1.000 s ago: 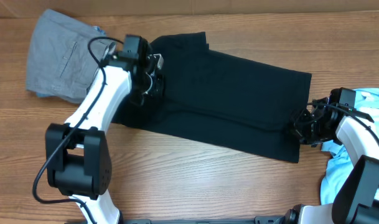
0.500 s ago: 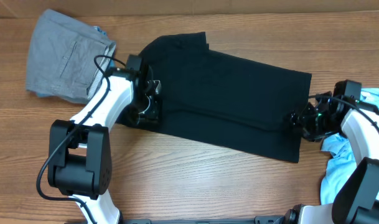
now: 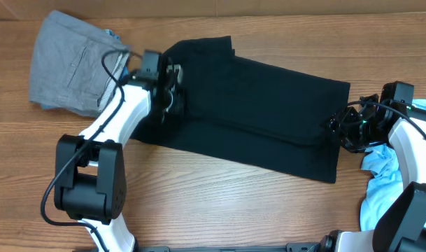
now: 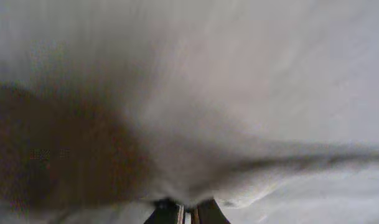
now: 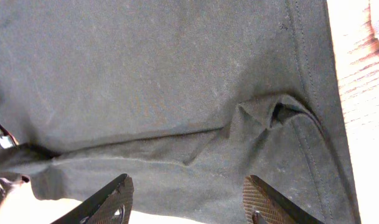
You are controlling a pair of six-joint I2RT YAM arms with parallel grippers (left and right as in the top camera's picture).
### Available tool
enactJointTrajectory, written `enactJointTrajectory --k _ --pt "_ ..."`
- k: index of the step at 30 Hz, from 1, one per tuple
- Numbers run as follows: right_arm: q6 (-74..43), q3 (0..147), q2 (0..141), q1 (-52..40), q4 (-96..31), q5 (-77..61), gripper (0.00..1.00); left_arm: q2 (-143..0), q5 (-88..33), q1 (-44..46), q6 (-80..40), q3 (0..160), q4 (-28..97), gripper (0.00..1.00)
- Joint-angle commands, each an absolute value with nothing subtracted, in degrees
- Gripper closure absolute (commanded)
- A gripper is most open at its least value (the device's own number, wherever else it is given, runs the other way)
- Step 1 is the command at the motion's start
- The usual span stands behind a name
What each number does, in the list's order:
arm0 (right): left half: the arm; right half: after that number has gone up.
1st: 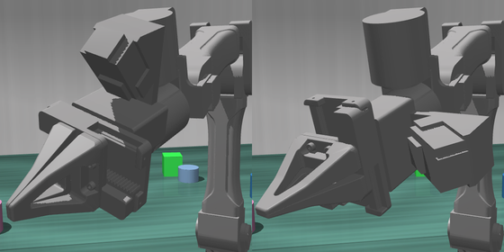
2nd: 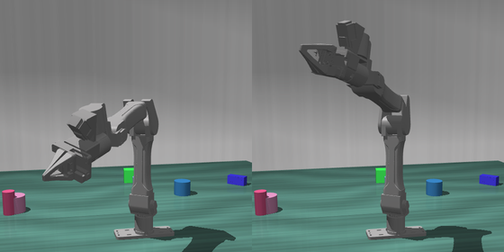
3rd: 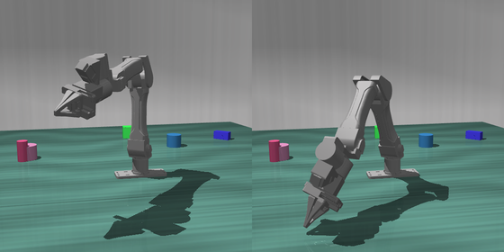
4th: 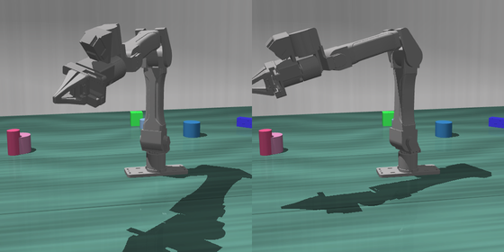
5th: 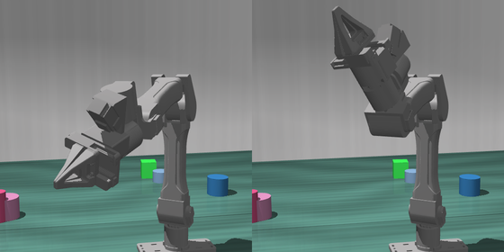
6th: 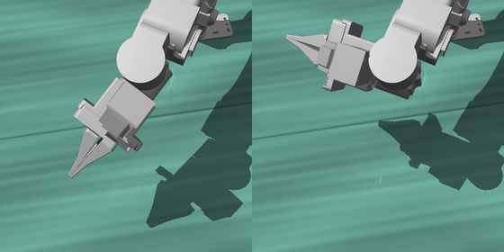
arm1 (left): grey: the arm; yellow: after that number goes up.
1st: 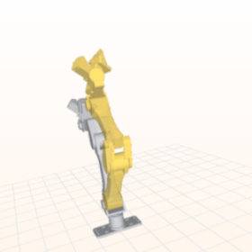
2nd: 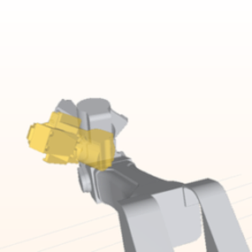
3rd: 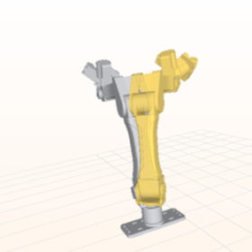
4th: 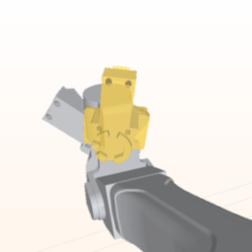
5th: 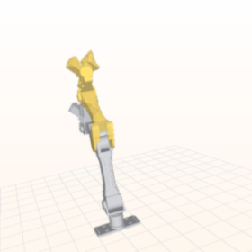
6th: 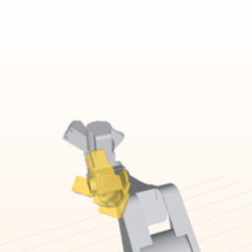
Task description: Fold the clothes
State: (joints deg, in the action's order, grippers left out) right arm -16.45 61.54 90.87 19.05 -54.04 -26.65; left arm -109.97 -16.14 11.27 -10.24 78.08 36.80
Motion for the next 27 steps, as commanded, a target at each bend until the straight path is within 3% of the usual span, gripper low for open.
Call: enactJointTrajectory --k 1,2,3,7,12,15,17,27 --pt "-16.0 63.1 89.2 19.0 -54.0 -27.1 0.4 -110.2 -19.2 11.7 -11.8 84.9 36.3 0.92" --pt "-16.0 63.1 89.2 19.0 -54.0 -27.1 0.39 -110.2 -18.7 11.7 -11.8 86.1 36.4 0.79" --pt "-16.0 63.1 89.2 19.0 -54.0 -27.1 0.39 -110.2 -17.3 11.7 -11.8 87.3 36.6 0.59" --pt "-16.0 63.1 89.3 19.0 -54.3 -27.0 0.36 -110.2 -13.8 11.6 -8.5 87.9 41.7 0.48" --pt "-16.3 63.1 89.3 19.0 -56.0 -23.0 0.32 -110.3 -2.2 11.6 -6.4 87.6 51.8 0.51" --pt "-16.5 63.1 89.3 19.0 -58.2 -21.0 0.32 -110.3 -0.9 11.4 -5.9 86.4 53.1 0.83" --pt "-16.4 63.1 89.3 19.0 -59.2 -20.5 0.33 -110.3 -1.1 11.4 -6.0 85.3 52.1 0.96" --pt "-16.4 63.1 89.3 19.0 -59.6 -20.6 0.33 -110.5 -13.6 13.5 -6.4 75.7 39.4 0.96"
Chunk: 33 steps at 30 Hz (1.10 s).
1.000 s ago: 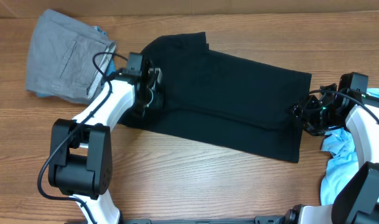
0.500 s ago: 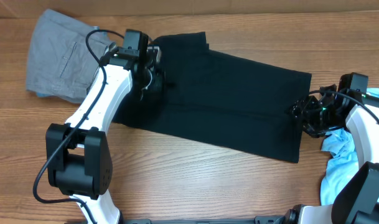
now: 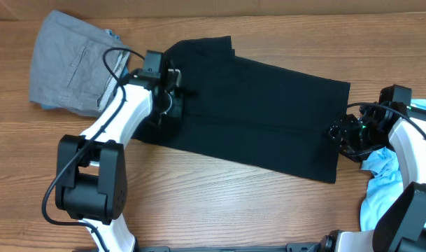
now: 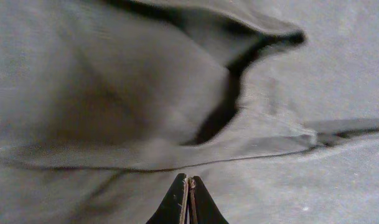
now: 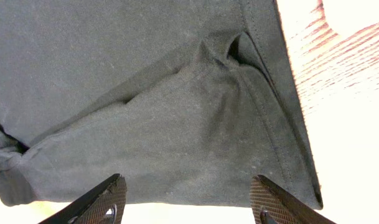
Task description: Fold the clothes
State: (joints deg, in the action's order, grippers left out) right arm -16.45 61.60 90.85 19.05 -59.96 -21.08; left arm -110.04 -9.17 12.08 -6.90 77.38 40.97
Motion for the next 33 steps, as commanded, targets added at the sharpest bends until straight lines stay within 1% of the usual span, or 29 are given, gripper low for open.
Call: enactJointTrajectory --k 1,3,4,5,7,10,12,15,17,18,19,20,22,29,33 --pt "-16.4 63.1 89.3 19.0 -59.5 -20.6 0.33 -110.7 -13.6 13.8 -6.2 75.7 38.9 0.96" --pt "-16.5 63.1 89.3 19.0 -59.2 -20.6 0.33 -111.2 -13.5 14.3 -5.0 75.7 37.3 0.95" --pt "-16.5 63.1 89.3 19.0 -59.1 -20.6 0.33 -111.5 -13.6 14.4 -4.8 75.7 36.2 0.92" --pt "-16.5 63.1 89.3 19.0 -59.0 -20.6 0.33 -112.3 -13.6 14.7 -4.6 75.7 34.0 0.81" --pt "-16.4 63.1 89.3 19.0 -59.0 -20.6 0.33 -113.1 -13.6 14.9 -3.7 75.7 32.5 0.78" --pt "-16.4 63.1 89.3 19.0 -59.0 -20.6 0.33 -113.9 -13.6 15.0 -3.4 75.7 30.9 0.78" --pt "-16.4 63.1 89.3 19.0 -58.8 -20.6 0.33 -114.2 -13.6 15.0 -3.4 75.7 29.6 0.82" --pt "-16.5 63.1 89.3 19.0 -58.4 -20.6 0.33 -114.3 -14.1 15.0 -3.4 75.7 28.2 0.91" --pt "-16.5 63.1 89.3 19.0 -58.4 -20.6 0.33 -114.3 -14.0 15.0 -3.4 75.8 28.4 0.93" --pt "-16.5 63.1 89.3 19.0 -58.4 -20.6 0.33 -114.3 -14.0 15.0 -3.4 75.8 28.7 0.86" --pt "-16.5 63.1 89.3 19.0 -58.4 -20.6 0.33 -114.3 -14.1 15.0 -3.4 76.0 29.3 0.76" --pt "-16.5 63.1 89.3 19.0 -58.4 -20.6 0.33 -114.3 -14.1 15.0 -3.2 76.2 29.8 0.69" --pt "-16.5 63.1 89.3 19.0 -58.4 -20.6 0.33 -114.2 -14.1 15.0 -2.0 77.3 31.0 0.69" --pt "-16.4 63.1 89.3 19.0 -58.5 -20.6 0.33 -114.2 -11.6 15.0 0.5 85.2 37.1 0.55" --pt "-16.5 63.1 89.3 19.0 -58.7 -20.6 0.33 -114.4 -9.7 15.0 1.5 85.6 37.1 0.52"
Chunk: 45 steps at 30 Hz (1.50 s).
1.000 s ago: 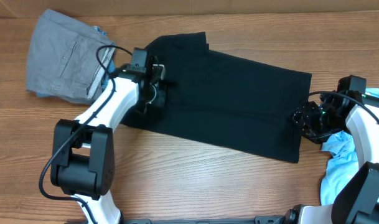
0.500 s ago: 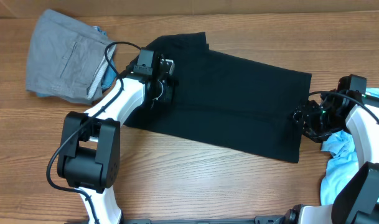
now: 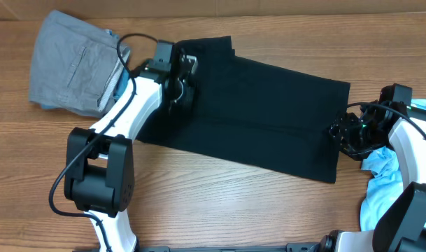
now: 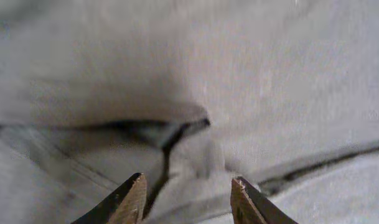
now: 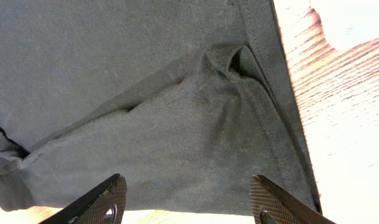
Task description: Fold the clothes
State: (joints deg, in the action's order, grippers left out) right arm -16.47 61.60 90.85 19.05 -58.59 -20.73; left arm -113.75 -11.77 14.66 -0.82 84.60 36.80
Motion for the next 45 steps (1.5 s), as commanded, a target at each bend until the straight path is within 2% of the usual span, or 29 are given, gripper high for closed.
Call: enactJointTrajectory --k 1,5,7,10,14,21,22,24,30,34,39,41,45 --pt "-16.5 63.1 89.3 19.0 -58.7 -20.6 0.33 -114.7 -9.7 15.0 1.5 85.5 37.2 0.52" --pt "-16.5 63.1 89.3 19.0 -58.7 -20.6 0.33 -117.2 -9.7 15.0 1.6 85.4 38.0 0.54" --pt "-16.5 63.1 89.3 19.0 -58.8 -20.6 0.33 -118.9 -10.9 15.0 1.5 85.4 38.1 0.59" --pt "-16.5 63.1 89.3 19.0 -58.9 -20.6 0.33 -120.3 -15.5 15.0 1.5 85.4 38.1 0.79" --pt "-16.5 63.1 89.3 19.0 -58.9 -20.6 0.33 -120.2 -17.8 15.0 1.3 85.7 37.6 0.96" --pt "-16.5 63.1 89.3 19.0 -58.8 -20.6 0.33 -120.5 -22.5 15.3 -0.4 86.5 29.7 0.94" --pt "-16.5 63.1 89.3 19.0 -58.9 -20.6 0.33 -120.6 -22.5 15.8 -0.5 86.5 28.3 0.79" --pt "-16.5 63.1 89.3 19.0 -58.8 -20.6 0.33 -120.6 -22.6 16.6 -0.9 86.5 28.1 0.67" --pt "-16.5 63.1 89.3 19.0 -58.9 -20.6 0.33 -120.3 -23.7 19.5 -0.8 86.5 29.4 0.67" --pt "-16.4 63.1 89.3 19.0 -59.0 -20.6 0.33 -119.3 -23.4 18.7 -0.8 87.6 33.6 0.74" --pt "-16.4 63.1 89.3 19.0 -59.1 -20.6 0.33 -117.4 -21.6 15.4 -0.9 90.0 39.7 0.7" --pt "-16.4 63.1 89.3 19.0 -59.1 -20.6 0.33 -117.1 -18.7 13.9 -0.8 90.0 41.2 0.6" --pt "-16.4 63.1 89.3 19.0 -59.1 -20.6 0.33 -117.1 -12.1 10.7 -0.9 89.7 45.5 0.56"
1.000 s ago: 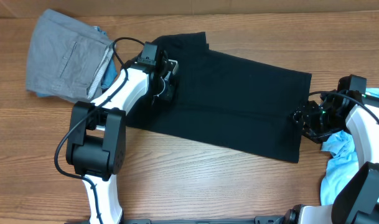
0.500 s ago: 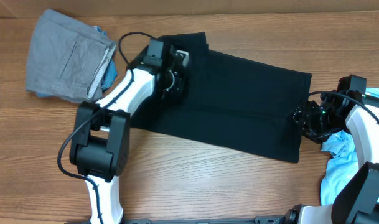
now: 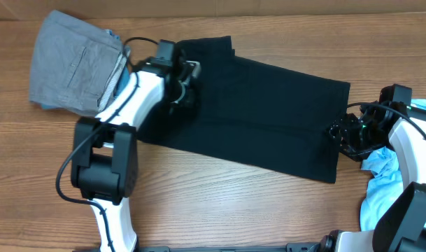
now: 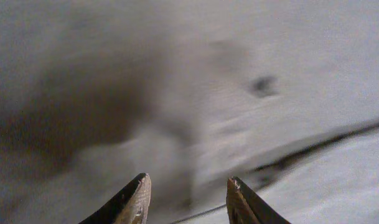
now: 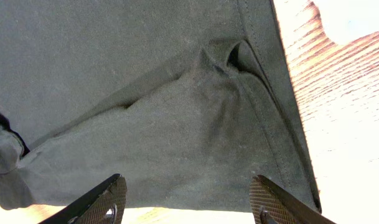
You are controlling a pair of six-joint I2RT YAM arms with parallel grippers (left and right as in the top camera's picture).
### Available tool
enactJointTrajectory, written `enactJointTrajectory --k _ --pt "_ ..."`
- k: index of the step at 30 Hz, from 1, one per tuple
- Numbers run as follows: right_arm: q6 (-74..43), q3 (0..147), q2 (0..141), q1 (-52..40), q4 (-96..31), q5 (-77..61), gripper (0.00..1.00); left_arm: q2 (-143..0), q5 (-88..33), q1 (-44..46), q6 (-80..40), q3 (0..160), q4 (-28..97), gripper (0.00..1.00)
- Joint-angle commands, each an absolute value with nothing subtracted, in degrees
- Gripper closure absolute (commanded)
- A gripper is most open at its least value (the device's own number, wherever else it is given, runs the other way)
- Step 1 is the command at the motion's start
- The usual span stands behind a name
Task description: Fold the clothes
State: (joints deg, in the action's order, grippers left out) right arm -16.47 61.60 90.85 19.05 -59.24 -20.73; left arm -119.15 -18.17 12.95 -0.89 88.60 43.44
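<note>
A black garment point(image 3: 261, 115) lies spread across the middle of the wooden table point(image 3: 199, 203), folded lengthwise. My left gripper point(image 3: 185, 87) is over its upper left end, open, with blurred dark cloth point(image 4: 177, 93) filling the wrist view and nothing between the fingers. My right gripper point(image 3: 336, 133) stands open at the garment's right hem point(image 5: 264, 62), its fingers spread wide above the lower corner of the cloth point(image 5: 152, 143).
A folded grey garment point(image 3: 73, 63) lies at the far left, close to my left arm. Light blue clothing point(image 3: 387, 182) is piled at the right edge, beside my right arm.
My left gripper shifted a little over the garment's upper left end and stays open. The right gripper and the black garment look unchanged.
My left gripper was shut low on the garment's left edge at the two oldest moments. Then it stood open farther up near the top left corner, where it still is. My right gripper has stayed open at the right hem, having edged slightly right early on.
</note>
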Motion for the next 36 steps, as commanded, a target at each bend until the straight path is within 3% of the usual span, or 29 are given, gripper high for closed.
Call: enactJointTrajectory --k 1,15,17,22,30,36 --pt "-16.4 63.1 89.3 19.0 -59.1 -20.6 0.33 -117.1 -11.5 9.9 -0.8 89.7 46.9 0.55" --pt "-19.8 62.2 89.5 19.0 -68.0 -12.9 0.37 -117.1 -10.5 -2.1 -0.6 89.8 66.4 0.62" --pt "-19.8 61.0 89.5 19.0 -67.8 -12.7 0.45 -117.1 -10.8 -3.2 -0.7 89.8 66.5 0.62" --pt "-20.2 56.0 89.5 19.0 -66.3 -12.7 0.45 -117.1 -13.0 -5.1 -0.6 89.8 67.4 0.6" --pt "-22.8 48.8 89.5 19.0 -61.5 -12.4 0.5 -117.1 -6.4 -5.2 -2.2 89.3 69.1 0.5" --pt "-25.8 43.4 89.5 19.0 -55.8 -13.2 0.67 -117.1 -6.4 -5.2 -4.8 85.6 66.3 0.49"
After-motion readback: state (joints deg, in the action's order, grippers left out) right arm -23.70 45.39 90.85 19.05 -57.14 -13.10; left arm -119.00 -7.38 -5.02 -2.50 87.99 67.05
